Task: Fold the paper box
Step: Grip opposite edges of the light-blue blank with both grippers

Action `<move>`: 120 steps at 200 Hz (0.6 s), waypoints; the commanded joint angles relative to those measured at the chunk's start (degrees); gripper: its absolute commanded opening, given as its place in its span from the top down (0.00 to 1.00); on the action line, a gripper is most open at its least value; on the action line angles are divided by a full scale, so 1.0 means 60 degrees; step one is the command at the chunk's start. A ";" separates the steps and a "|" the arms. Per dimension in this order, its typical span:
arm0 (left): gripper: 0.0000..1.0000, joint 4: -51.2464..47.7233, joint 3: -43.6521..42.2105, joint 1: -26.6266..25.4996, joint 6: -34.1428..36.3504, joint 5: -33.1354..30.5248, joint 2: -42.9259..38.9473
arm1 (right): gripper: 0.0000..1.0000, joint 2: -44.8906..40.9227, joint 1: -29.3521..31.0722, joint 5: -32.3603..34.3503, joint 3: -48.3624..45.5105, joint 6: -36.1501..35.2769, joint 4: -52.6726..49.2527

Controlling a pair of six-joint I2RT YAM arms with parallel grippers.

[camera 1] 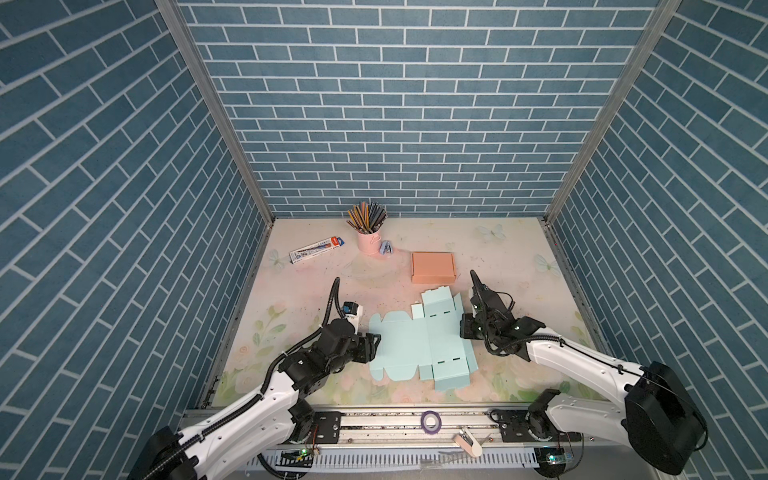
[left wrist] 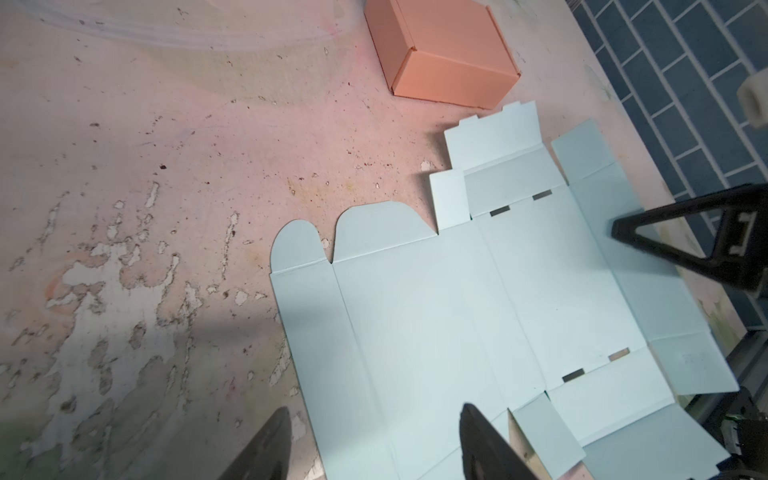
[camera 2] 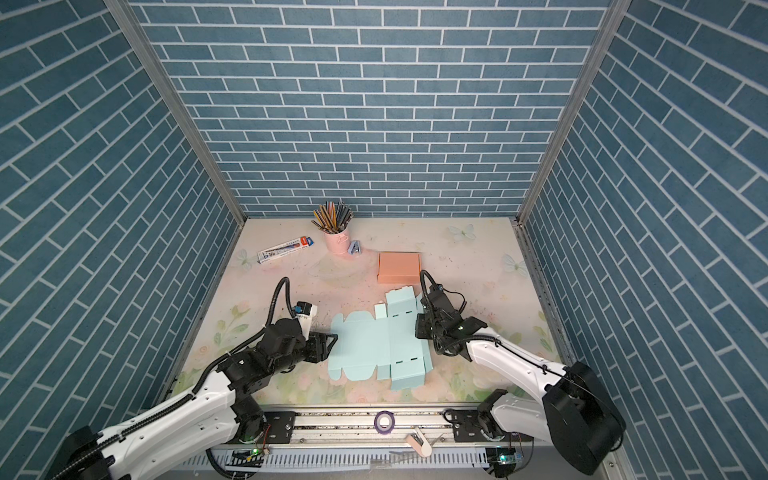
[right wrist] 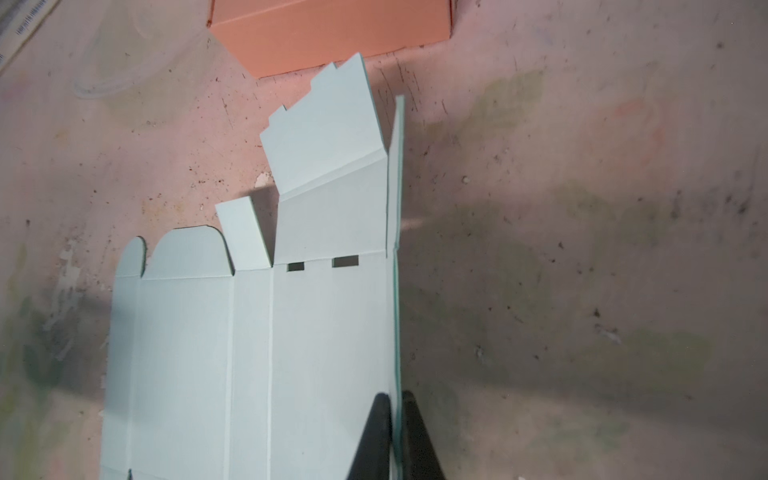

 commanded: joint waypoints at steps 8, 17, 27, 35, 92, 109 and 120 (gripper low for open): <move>0.36 0.1392 0.0415 -0.0009 0.0315 0.0547 0.1292 | 0.91 0.1136 -0.0046 0.0896 0.0865 -0.1667 -0.1538; 0.36 0.1781 0.0460 -0.0006 0.0312 0.0784 0.1826 | 0.91 0.1541 -0.0045 0.0965 0.1156 -0.1854 -0.1647; 0.37 0.2226 0.0472 0.0007 0.0258 0.1048 0.2405 | 0.90 0.1916 -0.0047 0.0933 0.1397 -0.1979 -0.1736; 0.37 0.2514 0.0469 0.0009 0.0224 0.1163 0.2806 | 0.89 0.2091 -0.0047 0.0938 0.1513 -0.2027 -0.1753; 0.39 0.3638 0.0108 0.0009 -0.0029 0.1257 0.3908 | 0.71 0.1920 -0.0047 0.0531 0.1265 -0.1993 -0.1358; 0.39 0.3744 -0.0020 0.0009 -0.0046 0.1198 0.3941 | 0.71 0.1829 -0.0047 0.0423 0.1113 -0.1936 -0.1298; 0.39 0.3767 -0.0077 0.0009 -0.0039 0.1155 0.3937 | 0.71 0.1720 -0.0045 0.0357 0.0984 -0.1865 -0.1237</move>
